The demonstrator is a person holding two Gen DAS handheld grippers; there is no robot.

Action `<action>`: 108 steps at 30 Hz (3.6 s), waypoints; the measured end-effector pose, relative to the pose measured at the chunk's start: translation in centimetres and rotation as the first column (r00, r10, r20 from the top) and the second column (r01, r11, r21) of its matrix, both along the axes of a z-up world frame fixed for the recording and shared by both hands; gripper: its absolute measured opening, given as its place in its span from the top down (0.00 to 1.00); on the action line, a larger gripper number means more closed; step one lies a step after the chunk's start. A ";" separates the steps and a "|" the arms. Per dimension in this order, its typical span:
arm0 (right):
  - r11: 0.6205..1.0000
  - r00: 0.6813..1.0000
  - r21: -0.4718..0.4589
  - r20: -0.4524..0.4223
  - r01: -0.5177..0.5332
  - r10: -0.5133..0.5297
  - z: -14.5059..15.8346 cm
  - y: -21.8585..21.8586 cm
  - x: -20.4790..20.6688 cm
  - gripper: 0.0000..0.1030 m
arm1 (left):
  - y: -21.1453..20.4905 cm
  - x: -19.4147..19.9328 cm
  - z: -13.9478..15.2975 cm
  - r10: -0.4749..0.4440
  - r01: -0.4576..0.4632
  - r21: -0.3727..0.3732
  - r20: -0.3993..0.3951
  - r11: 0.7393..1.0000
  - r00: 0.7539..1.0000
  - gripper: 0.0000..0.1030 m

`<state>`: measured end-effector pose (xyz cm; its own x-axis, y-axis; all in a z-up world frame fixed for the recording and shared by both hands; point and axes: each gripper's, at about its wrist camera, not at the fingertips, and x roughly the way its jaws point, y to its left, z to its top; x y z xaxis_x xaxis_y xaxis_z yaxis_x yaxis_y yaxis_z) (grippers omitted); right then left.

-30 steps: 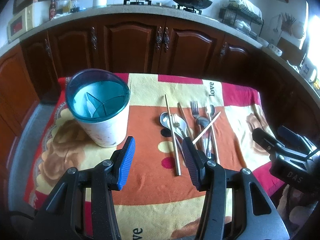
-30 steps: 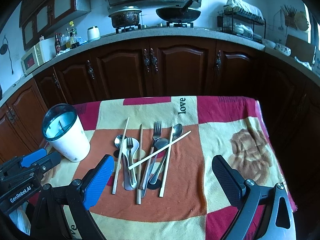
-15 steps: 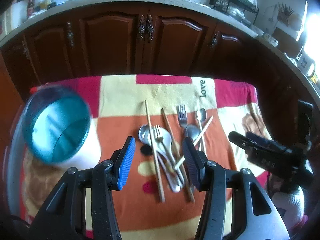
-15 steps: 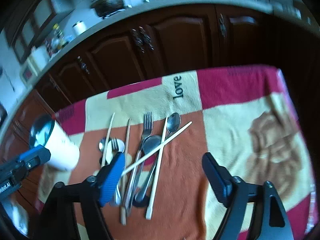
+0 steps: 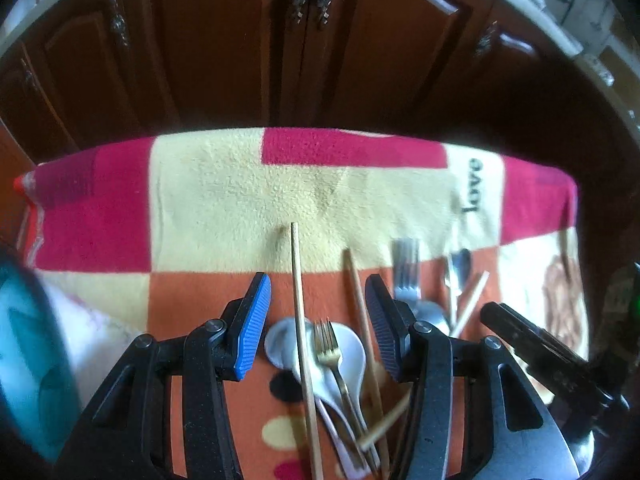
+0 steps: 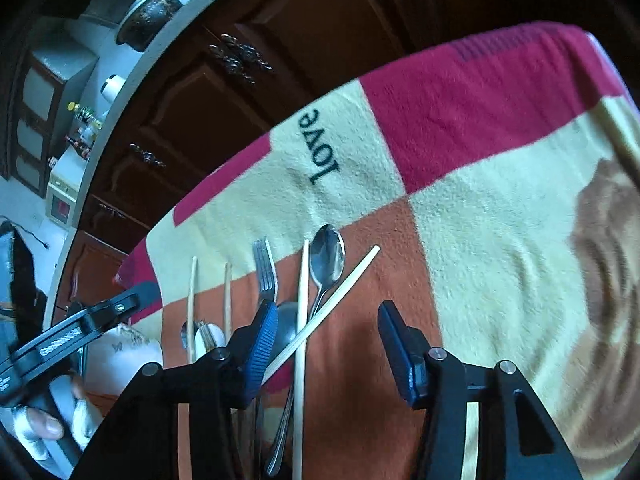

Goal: Organize utensils

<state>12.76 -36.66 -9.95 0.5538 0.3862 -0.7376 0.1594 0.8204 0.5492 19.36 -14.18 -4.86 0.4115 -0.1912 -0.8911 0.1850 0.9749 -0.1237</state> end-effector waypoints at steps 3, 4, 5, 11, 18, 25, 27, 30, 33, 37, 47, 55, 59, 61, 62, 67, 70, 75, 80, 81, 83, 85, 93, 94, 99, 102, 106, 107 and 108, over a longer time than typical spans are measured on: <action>1.000 1.000 0.024 -0.014 0.006 -0.005 -0.9 -0.3 0.9 0.55 | -0.2 1.1 -1.1 0.020 -0.020 0.024 -0.007 1.000 1.000 0.53; 1.000 1.000 0.031 -0.017 0.005 -0.005 -1.1 -0.4 1.2 0.55 | -0.2 1.4 -1.3 0.025 -0.025 0.030 -0.012 0.999 1.000 0.53; 0.999 1.000 0.033 -0.018 0.003 -0.002 -1.2 -0.4 1.5 0.56 | -0.1 1.8 -1.7 0.031 -0.030 0.036 -0.017 0.999 0.999 0.53; 1.000 1.000 -0.015 -0.026 0.003 -0.004 -1.6 -0.2 2.8 0.80 | -0.7 3.1 -3.4 0.020 -0.017 0.077 -0.036 0.997 0.999 0.65; 1.000 0.999 0.018 0.041 -0.008 0.007 -1.2 -1.1 1.7 0.96 | -0.7 3.0 -4.0 -0.005 0.009 0.089 -0.036 0.996 0.999 0.96; 0.998 0.992 0.003 0.115 -0.058 0.057 1.7 -0.3 -0.6 0.96 | 0.5 0.4 -0.2 -0.058 0.059 -0.008 0.019 0.998 0.998 0.96; 0.998 0.989 0.004 0.129 -0.067 0.066 2.5 -0.1 -1.5 0.96 | 1.0 -0.6 1.0 -0.068 0.069 -0.038 0.026 0.997 0.997 0.96; 0.997 0.983 0.006 0.167 -0.082 0.080 4.5 0.3 -3.0 0.96 | 1.6 -3.1 3.7 -0.092 0.096 -0.075 0.057 0.993 0.994 0.96; 0.994 0.975 -0.016 0.196 -0.105 0.107 6.5 1.3 -4.4 0.96 | 1.6 -5.2 5.3 -0.108 0.118 -0.102 0.091 0.988 0.990 0.96; 0.989 0.958 -0.044 0.247 -0.140 0.147 9.3 3.2 -6.1 0.96 | 3.1 -8.0 7.4 -0.123 0.140 -0.129 0.131 0.982 0.984 0.96; 0.971 0.903 -0.129 0.360 -0.199 0.233 16.5 8.4 -7.5 0.96 | 9.7 -12.3 13.7 -0.077 0.127 -0.209 0.232 0.970 0.970 0.96; 0.962 0.837 -0.148 0.473 -0.231 0.274 22.9 13.7 -5.5 0.96 | 16.4 -12.7 21.7 0.032 0.059 -0.225 0.379 0.973 0.925 0.96; 0.954 0.807 -0.154 0.509 -0.256 0.299 25.1 17.5 -3.9 0.96 | 19.3 -11.6 24.1 0.109 -0.021 -0.195 0.454 0.981 0.885 0.96; 0.952 0.801 -0.153 0.516 -0.263 0.304 25.1 19.3 -2.9 0.96 | 20.5 -10.8 24.1 0.143 -0.061 -0.186 0.471 0.981 0.871 0.96; 0.952 0.799 -0.157 0.517 -0.264 0.307 25.0 20.0 -2.7 0.96 | 20.9 -10.5 23.9 0.154 -0.079 -0.174 0.481 0.982 0.863 0.96; 0.940 0.787 -0.225 0.515 -0.258 0.339 23.2 24.2 -1.2 0.96 | 22.4 -8.7 21.3 0.191 -0.140 -0.137 0.499 0.981 0.845 0.96; 0.934 0.797 -0.245 0.491 -0.261 0.352 21.0 25.5 -0.1 0.96 | 22.6 -7.9 19.0 0.197 -0.163 -0.111 0.493 0.980 0.847 0.96; 0.923 0.826 -0.245 0.420 -0.296 0.376 16.9 26.5 1.3 0.96 | 22.4 -6.9 15.3 0.195 -0.174 -0.088 0.439 0.981 0.877 0.96; 0.916 0.846 -0.230 0.358 -0.329 0.394 14.1 26.6 2.3 0.96 | 22.3 -6.3 13.0 0.196 -0.181 -0.075 0.386 0.981 0.901 0.96; 0.916 0.852 -0.225 0.345 -0.333 0.394 13.7 26.5 2.5 0.96 | 22.3 -6.3 12.9 0.197 -0.183 -0.074 0.386 0.980 0.901 0.96; 0.915 0.865 -0.210 0.307 -0.346 0.397 12.9 26.3 3.0 0.96 | 22.2 -6.3 12.9 0.196 -0.183 -0.071 0.381 0.981 0.904 0.96; 0.920 0.879 -0.194 0.281 -0.340 0.384 12.4 26.0 3.2 0.96 | 22.0 -6.2 12.8 0.195 -0.179 -0.077 0.360 0.981 0.912 0.96; 0.931 0.889 -0.177 0.284 -0.319 0.359 12.8 24.1 1.5 0.67 | 21.7 -7.5 13.0 0.201 -0.176 -0.102 0.344 0.979 0.917 0.70; 0.929 0.887 -0.184 0.285 -0.321 0.363 13.0 24.0 1.1 0.67 | 21.6 -7.8 13.1 0.201 -0.177 -0.102 0.345 0.979 0.917 0.69; 0.928 0.888 -0.195 0.282 -0.317 0.362 13.4 23.0 -0.8 0.67 | 20.9 -9.6 13.5 0.201 -0.175 -0.106 0.349 0.979 0.915 0.66; 0.929 0.892 -0.228 0.284 -0.293 0.351 13.7 22.4 -2.2 0.62 | 20.0 -10.7 13.7 0.193 -0.172 -0.091 0.360 0.981 0.913 0.65; 0.929 0.895 -0.252 0.289 -0.271 0.339 13.9 21.4 -4.0 0.60 | 18.1 -12.6 13.5 0.163 -0.151 -0.059 0.382 0.987 0.910 0.65; 0.929 0.898 -0.259 0.287 -0.263 0.334 13.9 21.0 -4.6 0.59 | 17.8 -12.9 13.5 0.157 -0.147 -0.056 0.383 0.988 0.910 0.65; 0.930 0.900 -0.263 0.286 -0.258 0.331 14.0 20.7 -4.9 0.59 | 17.4 -13.2 13.4 0.151 -0.141 -0.052 0.384 0.989 0.911 0.65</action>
